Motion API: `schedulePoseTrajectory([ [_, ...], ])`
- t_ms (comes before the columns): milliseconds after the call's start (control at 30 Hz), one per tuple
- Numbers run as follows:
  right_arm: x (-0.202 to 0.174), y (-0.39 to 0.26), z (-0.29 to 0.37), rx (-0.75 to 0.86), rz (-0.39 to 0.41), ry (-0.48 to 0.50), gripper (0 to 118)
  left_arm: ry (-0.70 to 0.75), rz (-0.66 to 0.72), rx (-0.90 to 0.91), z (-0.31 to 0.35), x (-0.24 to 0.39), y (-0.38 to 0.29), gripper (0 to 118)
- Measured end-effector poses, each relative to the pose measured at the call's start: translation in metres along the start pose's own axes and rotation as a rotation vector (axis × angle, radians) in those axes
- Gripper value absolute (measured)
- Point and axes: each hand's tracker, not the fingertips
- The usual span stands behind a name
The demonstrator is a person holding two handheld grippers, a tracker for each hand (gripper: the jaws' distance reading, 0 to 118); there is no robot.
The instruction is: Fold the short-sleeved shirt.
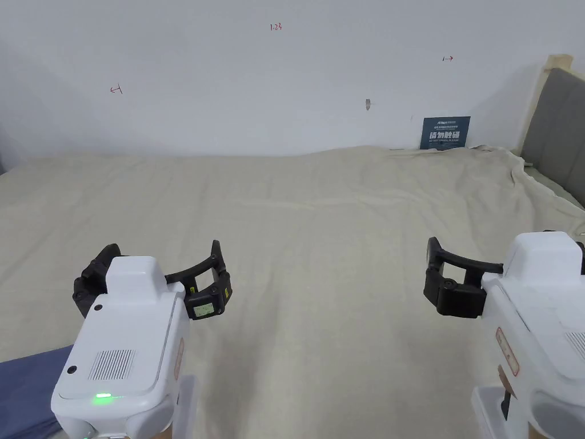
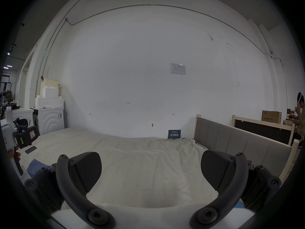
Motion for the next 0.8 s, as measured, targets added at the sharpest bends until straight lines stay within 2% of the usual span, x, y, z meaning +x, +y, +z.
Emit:
schedulePoseTrajectory([
  [800, 0.0021, -0.0021, -0.0001, 0.007, -0.005, -0.001, 118, 0.003, -0.002, 0.001, 0.0009, -0.0038, -0.0002, 118],
])
